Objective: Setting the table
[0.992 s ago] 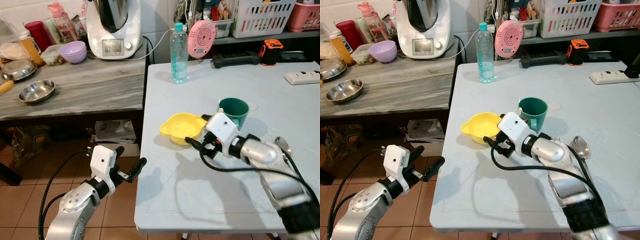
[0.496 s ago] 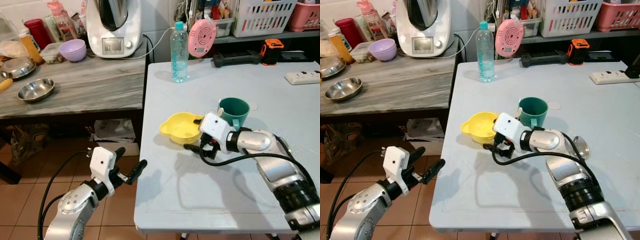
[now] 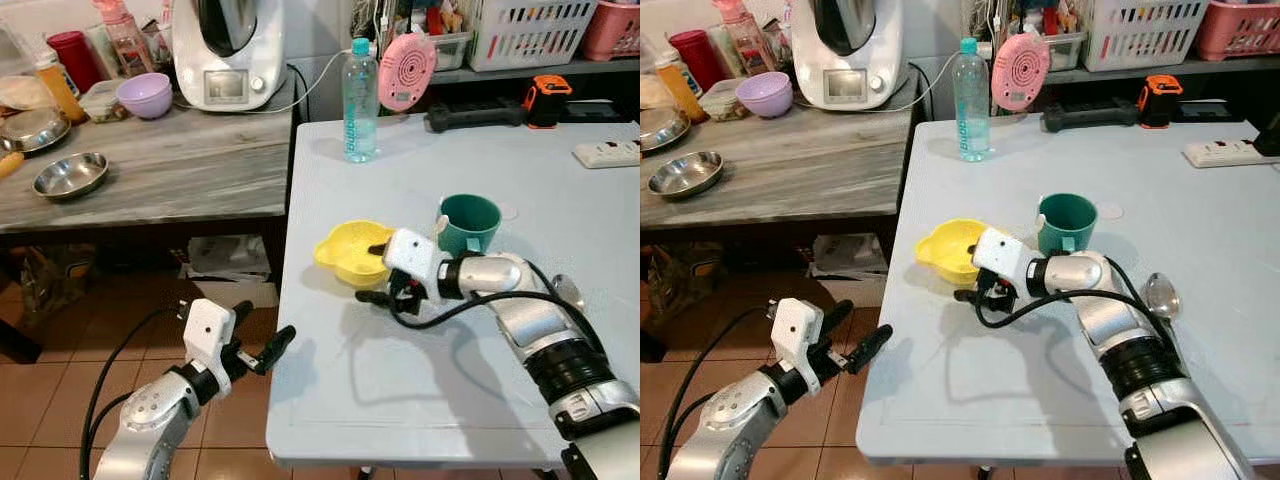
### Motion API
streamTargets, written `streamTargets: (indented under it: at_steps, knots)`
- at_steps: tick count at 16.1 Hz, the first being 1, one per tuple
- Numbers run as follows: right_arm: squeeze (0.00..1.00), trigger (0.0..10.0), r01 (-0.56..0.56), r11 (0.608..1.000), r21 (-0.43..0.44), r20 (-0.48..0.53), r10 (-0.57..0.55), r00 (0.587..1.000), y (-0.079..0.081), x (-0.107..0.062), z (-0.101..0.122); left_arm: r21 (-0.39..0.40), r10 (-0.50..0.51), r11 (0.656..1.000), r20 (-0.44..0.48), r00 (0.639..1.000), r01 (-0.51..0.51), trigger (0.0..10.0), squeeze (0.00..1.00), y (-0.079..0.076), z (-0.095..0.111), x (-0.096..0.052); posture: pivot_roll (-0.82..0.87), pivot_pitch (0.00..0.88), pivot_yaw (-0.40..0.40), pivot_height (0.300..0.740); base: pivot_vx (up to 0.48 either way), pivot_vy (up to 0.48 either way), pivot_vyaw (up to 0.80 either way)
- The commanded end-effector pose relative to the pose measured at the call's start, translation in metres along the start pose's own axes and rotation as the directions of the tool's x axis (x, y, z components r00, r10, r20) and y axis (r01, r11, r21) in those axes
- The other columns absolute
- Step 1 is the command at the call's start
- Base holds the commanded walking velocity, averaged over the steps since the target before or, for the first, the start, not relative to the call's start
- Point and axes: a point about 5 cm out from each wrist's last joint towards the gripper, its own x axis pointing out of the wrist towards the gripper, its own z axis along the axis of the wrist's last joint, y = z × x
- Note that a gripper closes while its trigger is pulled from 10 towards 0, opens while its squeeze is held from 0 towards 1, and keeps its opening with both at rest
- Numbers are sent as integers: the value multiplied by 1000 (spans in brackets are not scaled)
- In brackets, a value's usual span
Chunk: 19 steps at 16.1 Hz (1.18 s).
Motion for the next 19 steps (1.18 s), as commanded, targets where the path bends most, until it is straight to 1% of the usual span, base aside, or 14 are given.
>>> streamTargets:
  at_steps: [1,2,4,5,9,11,12,14,15,16,17,19]
  knots:
    - [0,0,-48,999,-24,3,48,999,2,4,3,13,-2,1000,-21,1000,2,10000,0,0,-5,-1,-52,55,98,740,0,0,0]
    - [0,0,-62,997,-35,-1,62,998,3,4,2,12,-1,1000,-22,1000,1,10000,0,0,-6,-1,-52,55,98,740,0,0,0]
    - [0,0,-72,997,-28,1,72,997,4,4,1,12,-1,1000,-24,1000,1,10000,0,-1,-8,-1,-52,55,98,740,0,0,0]
    - [0,0,-96,995,-41,-26,95,995,7,4,-4,12,-1,1000,-30,1000,1,10000,0,0,-10,0,-49,51,99,740,0,0,0]
    - [0,0,-91,995,-50,-35,89,995,7,4,-6,15,-2,1000,-33,999,2,10000,0,3,-14,-1,-48,50,99,740,0,0,0]
    - [0,0,-90,994,-56,-36,88,995,7,2,-7,9,-26,1000,-4,1000,26,10000,0,2,-14,-1,-46,45,101,740,0,0,0]
    - [0,0,-90,994,-56,-36,88,995,7,1,-7,-18,-43,999,17,999,43,10000,0,1,-14,0,-46,45,101,740,0,0,0]
    - [0,0,-85,995,-56,-41,83,996,6,-1,-10,-28,-46,998,46,998,47,10000,0,1,-12,-1,-49,42,102,740,0,0,0]
    - [0,0,-85,995,-56,-42,83,996,7,-2,-10,-23,-50,998,56,997,52,10000,0,1,-10,-1,-49,42,102,740,0,0,0]
    - [0,0,-89,995,-54,-44,87,995,7,-3,-11,-34,-60,997,82,995,63,10000,0,1,-3,-1,-51,39,100,740,0,0,0]
    - [0,0,-90,995,-54,-44,87,995,8,-4,-12,-29,-69,997,89,994,72,10000,0,3,-1,-2,-52,39,100,740,0,0,0]
    - [0,0,-89,993,-76,-33,87,996,8,-5,-8,-44,-89,995,83,993,93,10000,0,16,-2,-10,-53,38,99,740,0,0,0]
